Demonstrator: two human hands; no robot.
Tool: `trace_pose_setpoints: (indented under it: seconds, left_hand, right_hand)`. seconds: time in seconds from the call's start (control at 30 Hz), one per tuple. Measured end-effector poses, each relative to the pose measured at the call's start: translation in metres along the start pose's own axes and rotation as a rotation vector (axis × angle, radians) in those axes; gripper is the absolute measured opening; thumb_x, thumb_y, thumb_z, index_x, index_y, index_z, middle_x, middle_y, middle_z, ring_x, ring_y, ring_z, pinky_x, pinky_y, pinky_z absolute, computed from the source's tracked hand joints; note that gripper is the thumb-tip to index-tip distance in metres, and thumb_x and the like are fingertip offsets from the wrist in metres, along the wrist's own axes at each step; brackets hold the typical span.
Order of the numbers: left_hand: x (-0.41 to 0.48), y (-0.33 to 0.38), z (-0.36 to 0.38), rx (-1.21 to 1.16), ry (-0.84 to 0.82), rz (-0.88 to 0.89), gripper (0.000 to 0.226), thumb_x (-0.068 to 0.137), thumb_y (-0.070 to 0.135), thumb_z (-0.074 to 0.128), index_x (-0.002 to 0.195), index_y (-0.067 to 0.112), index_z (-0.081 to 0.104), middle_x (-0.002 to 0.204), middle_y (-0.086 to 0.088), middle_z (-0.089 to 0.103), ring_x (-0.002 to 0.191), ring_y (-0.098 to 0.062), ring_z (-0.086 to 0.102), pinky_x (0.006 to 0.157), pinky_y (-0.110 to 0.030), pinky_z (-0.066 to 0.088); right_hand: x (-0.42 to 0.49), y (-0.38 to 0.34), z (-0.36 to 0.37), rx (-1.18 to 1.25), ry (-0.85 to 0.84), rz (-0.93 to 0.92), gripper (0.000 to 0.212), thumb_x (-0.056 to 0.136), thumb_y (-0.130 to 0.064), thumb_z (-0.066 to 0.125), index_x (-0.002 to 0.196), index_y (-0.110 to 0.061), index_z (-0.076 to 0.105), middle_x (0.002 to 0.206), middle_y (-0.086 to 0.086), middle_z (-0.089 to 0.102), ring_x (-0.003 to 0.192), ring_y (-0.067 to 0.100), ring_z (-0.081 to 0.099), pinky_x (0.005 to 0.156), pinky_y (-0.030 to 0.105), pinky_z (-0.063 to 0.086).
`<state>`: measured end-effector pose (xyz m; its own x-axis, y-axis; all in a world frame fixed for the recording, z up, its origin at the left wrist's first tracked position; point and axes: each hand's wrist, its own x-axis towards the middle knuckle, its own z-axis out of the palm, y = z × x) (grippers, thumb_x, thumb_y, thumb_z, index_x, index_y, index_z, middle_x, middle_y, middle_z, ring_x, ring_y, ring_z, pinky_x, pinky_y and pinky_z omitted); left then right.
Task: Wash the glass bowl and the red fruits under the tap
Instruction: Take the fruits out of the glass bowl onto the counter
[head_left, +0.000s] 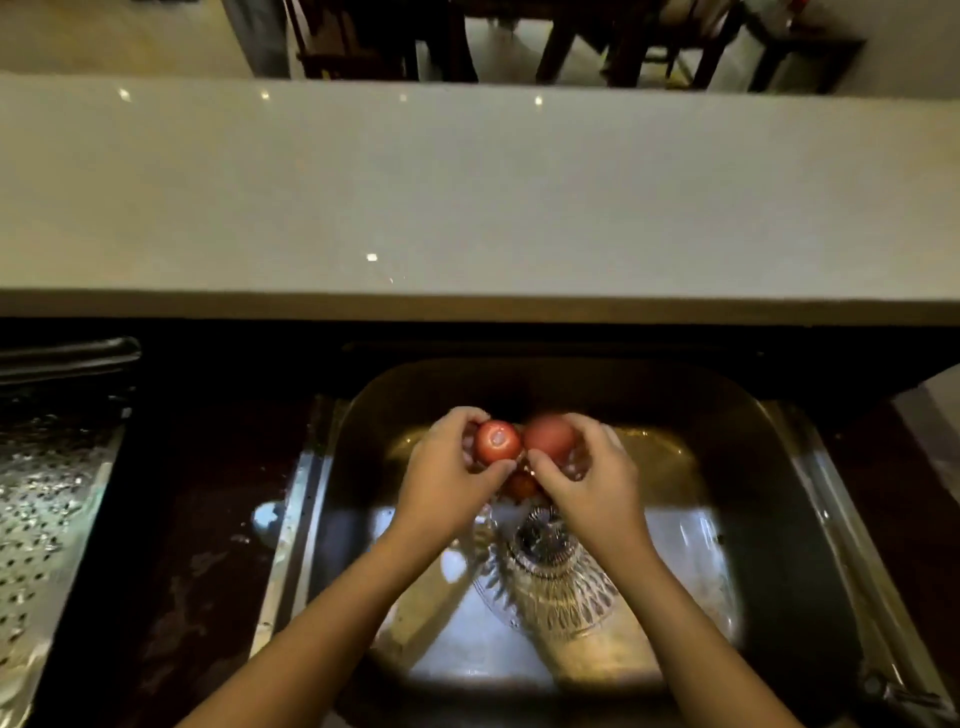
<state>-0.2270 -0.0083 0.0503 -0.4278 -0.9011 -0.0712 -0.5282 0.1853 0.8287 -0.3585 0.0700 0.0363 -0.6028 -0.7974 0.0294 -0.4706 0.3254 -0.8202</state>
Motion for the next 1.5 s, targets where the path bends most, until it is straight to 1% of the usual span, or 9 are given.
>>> trace_pose_setpoints:
  seconds: [0.2,0.37,0.57,0.8,1.0,1.2,1.27,1.37,1.5]
  left_hand:
    - [-0.006,0.092,-0.076,-0.005,0.093,0.24,0.039,0.069,0.031,0.075,0.103,0.028,0.056,0.094,0.011,0.061,0.078,0.0,0.059,0.066,-0.005,0.044]
    - [0.023,0.136,-0.104,0.09,0.09,0.32,0.047,0.076,0.032,0.071,0.119,0.021,0.053,0.109,0.007,0.057,0.086,-0.003,0.052,0.065,-0.005,0.036]
    - [0.06,0.143,-0.102,0.125,0.037,0.257,0.046,0.077,0.026,0.072,0.118,0.017,0.054,0.117,-0.003,0.06,0.091,-0.01,0.052,0.075,-0.018,0.04]
    - [0.075,0.129,-0.09,0.099,-0.036,0.174,0.047,0.076,0.026,0.072,0.118,0.015,0.054,0.118,-0.006,0.06,0.093,-0.012,0.052,0.078,-0.022,0.04]
    - [0.078,0.128,-0.087,0.113,-0.036,0.174,0.047,0.077,0.028,0.071,0.12,0.015,0.053,0.119,-0.006,0.06,0.092,-0.012,0.051,0.078,-0.023,0.039]
    - [0.075,0.137,-0.093,0.178,-0.07,0.16,0.058,0.078,0.025,0.071,0.129,0.012,0.047,0.126,-0.01,0.058,0.097,-0.014,0.053,0.082,-0.022,0.039]
    - [0.064,0.137,-0.099,0.19,0.016,0.219,0.06,0.078,0.024,0.071,0.131,0.013,0.046,0.128,-0.008,0.057,0.101,-0.014,0.054,0.082,-0.022,0.04]
    - [0.031,0.124,-0.107,0.094,0.223,0.404,0.045,0.078,0.024,0.07,0.12,0.021,0.054,0.114,0.004,0.061,0.092,-0.005,0.056,0.076,-0.018,0.048]
    - [0.003,0.077,-0.084,-0.046,-0.021,0.338,0.028,0.072,0.02,0.077,0.094,0.027,0.061,0.09,0.009,0.067,0.076,-0.002,0.064,0.071,-0.013,0.05]
  right_hand:
    - [0.008,-0.102,-0.066,0.061,0.104,-0.222,0.031,0.074,-0.034,0.07,0.103,-0.03,0.059,0.093,-0.017,0.053,0.083,-0.011,0.054,0.068,-0.002,0.039]
    - [0.038,-0.144,-0.091,-0.001,0.122,-0.302,0.03,0.08,-0.033,0.068,0.107,-0.022,0.059,0.098,-0.006,0.056,0.079,-0.003,0.052,0.064,0.003,0.041]
    - [0.073,-0.144,-0.085,-0.096,0.089,-0.261,0.036,0.081,-0.035,0.068,0.111,-0.019,0.058,0.1,-0.007,0.055,0.086,0.007,0.052,0.063,0.006,0.035]
    - [0.092,-0.123,-0.077,-0.224,0.07,-0.224,0.033,0.079,-0.037,0.068,0.103,-0.015,0.061,0.098,0.0,0.061,0.084,0.014,0.056,0.075,0.026,0.049]
    - [0.095,-0.122,-0.076,-0.213,0.041,-0.193,0.035,0.08,-0.037,0.065,0.104,-0.013,0.058,0.095,0.0,0.054,0.084,0.015,0.052,0.071,0.024,0.041]
    - [0.094,-0.128,-0.083,-0.265,-0.021,-0.164,0.042,0.081,-0.037,0.065,0.111,-0.008,0.057,0.105,0.008,0.057,0.099,0.023,0.055,0.086,0.037,0.05]
    - [0.09,-0.128,-0.09,-0.283,-0.022,-0.167,0.053,0.081,-0.039,0.065,0.123,-0.009,0.052,0.114,0.009,0.055,0.107,0.024,0.052,0.093,0.041,0.048]
    - [0.068,-0.117,-0.105,-0.22,0.016,-0.215,0.055,0.08,-0.04,0.066,0.127,-0.017,0.048,0.114,0.001,0.052,0.105,0.017,0.05,0.09,0.033,0.048]
    - [0.022,-0.08,-0.104,-0.026,0.018,-0.248,0.03,0.078,-0.03,0.07,0.106,-0.024,0.06,0.095,-0.006,0.058,0.082,0.007,0.056,0.068,0.013,0.044]
